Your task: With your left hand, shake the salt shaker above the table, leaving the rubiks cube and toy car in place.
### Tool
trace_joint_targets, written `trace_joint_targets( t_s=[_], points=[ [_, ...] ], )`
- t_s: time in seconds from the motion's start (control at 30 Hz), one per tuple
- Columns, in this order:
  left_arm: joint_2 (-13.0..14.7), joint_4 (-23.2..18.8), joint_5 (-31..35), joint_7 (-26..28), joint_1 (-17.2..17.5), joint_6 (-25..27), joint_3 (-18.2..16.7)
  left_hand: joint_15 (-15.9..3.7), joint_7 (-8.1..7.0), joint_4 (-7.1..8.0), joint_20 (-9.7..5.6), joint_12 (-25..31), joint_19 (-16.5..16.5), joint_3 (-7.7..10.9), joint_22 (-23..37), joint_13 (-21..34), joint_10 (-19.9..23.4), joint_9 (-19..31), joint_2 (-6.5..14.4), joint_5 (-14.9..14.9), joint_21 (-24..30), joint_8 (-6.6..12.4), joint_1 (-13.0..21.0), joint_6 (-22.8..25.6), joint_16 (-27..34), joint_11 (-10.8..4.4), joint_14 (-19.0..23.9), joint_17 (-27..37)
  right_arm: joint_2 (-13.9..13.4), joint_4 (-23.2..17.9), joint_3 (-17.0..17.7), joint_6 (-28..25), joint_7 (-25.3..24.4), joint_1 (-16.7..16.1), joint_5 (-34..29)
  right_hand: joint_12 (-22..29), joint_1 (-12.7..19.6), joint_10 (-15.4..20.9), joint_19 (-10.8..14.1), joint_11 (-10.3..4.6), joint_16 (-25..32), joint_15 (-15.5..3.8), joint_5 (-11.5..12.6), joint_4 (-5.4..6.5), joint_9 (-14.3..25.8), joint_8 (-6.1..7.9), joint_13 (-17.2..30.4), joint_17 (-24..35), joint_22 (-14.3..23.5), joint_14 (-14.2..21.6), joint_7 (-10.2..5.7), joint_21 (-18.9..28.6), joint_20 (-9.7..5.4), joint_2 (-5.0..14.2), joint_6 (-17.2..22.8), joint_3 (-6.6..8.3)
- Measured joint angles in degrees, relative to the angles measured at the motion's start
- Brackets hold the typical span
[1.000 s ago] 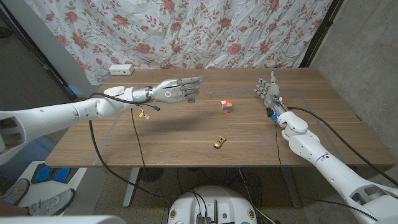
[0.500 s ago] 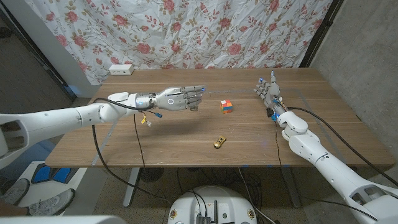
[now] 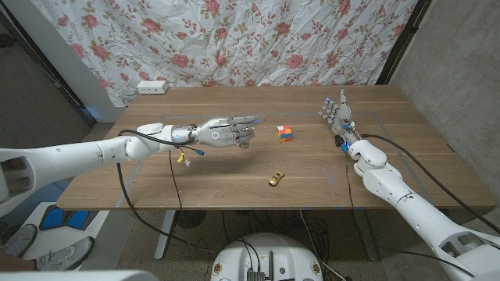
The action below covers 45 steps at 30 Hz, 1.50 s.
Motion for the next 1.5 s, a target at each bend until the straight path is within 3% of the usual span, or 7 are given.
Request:
trace_joint_targets(
  t_s=[0.53, 0.77, 0.8, 1.23, 1.5],
  points=[
    [0.9, -0.8, 0.0, 0.0, 1.6, -0.2, -1.4, 0.00, 0.00, -0.07, 0.00, 0.0, 0.0, -0.07, 0.0, 0.3, 0.0, 0.0, -0.2, 0.0, 0.0, 0.00, 0.3, 0.0, 0.0, 0.01, 0.0, 0.0, 0.0, 0.0, 0.0, 0.0, 0.0, 0.0, 0.0, 0.0, 0.0, 0.0, 0.0, 0.00, 0.0, 0.00, 0.0, 0.00, 0.0, 0.00, 0.0, 0.0, 0.0, 0.0, 0.00, 0.0, 0.00, 0.00, 0.0, 0.00],
    [1.2, -1.2, -0.4, 0.0, 2.4, 0.3, -3.1, 0.00, 0.00, 0.01, -0.18, 0.0, 0.4, -0.37, 0.0, 0.2, -0.1, 0.0, 0.6, 0.0, 0.0, 0.00, 1.0, 0.0, 0.0, 0.11, 0.0, 0.1, 0.0, 0.0, 0.0, 0.0, 0.0, 0.0, 0.0, 0.0, 0.0, 0.0, 0.0, 0.00, 0.0, 0.00, 0.0, 0.00, 0.0, 0.00, 0.0, 0.0, 0.0, 0.0, 0.00, 0.0, 0.00, 0.00, 0.0, 0.00],
    [1.4, -1.5, -0.5, 0.0, 3.4, 0.3, -5.1, 0.00, 0.00, 0.00, -0.10, 0.0, 0.5, -0.37, 0.0, 0.2, -0.1, 0.0, 0.6, 0.0, 0.0, 0.00, 1.0, 0.0, 0.0, 0.11, 0.0, 0.1, 0.0, 0.0, 0.0, 0.0, 0.0, 0.0, 0.0, 0.0, 0.0, 0.0, 0.0, 0.00, 0.0, 0.00, 0.0, 0.00, 0.0, 0.00, 0.0, 0.0, 0.0, 0.0, 0.00, 0.0, 0.00, 0.00, 0.0, 0.00],
    [2.4, -3.1, -1.5, 0.0, 6.7, -0.1, -11.6, 0.00, 0.00, 0.20, -0.21, 0.0, 1.0, -0.43, 0.1, 0.2, -0.1, 0.0, 0.7, 0.0, 0.4, 0.00, 0.9, 0.0, 0.0, 0.11, 0.0, 0.1, 0.0, 0.0, 0.0, 0.0, 0.0, 0.0, 0.0, 0.0, 0.0, 0.0, 0.0, 0.00, 0.0, 0.00, 0.0, 0.00, 0.0, 0.00, 0.0, 0.0, 0.0, 0.0, 0.00, 0.0, 0.00, 0.00, 0.0, 0.00],
    [1.8, -3.6, -2.6, 0.0, 10.9, -2.7, -19.1, 0.00, 0.00, 0.20, -0.21, 0.0, 1.0, -0.44, 0.1, 0.2, -0.1, 0.0, 0.7, 0.0, 0.4, 0.00, 0.9, 0.0, 0.0, 0.12, 0.0, 0.1, 0.0, 0.0, 0.0, 0.0, 0.0, 0.0, 0.0, 0.0, 0.0, 0.0, 0.0, 0.00, 0.0, 0.00, 0.0, 0.00, 0.0, 0.00, 0.0, 0.0, 0.0, 0.0, 0.00, 0.0, 0.00, 0.00, 0.0, 0.00]
  ],
)
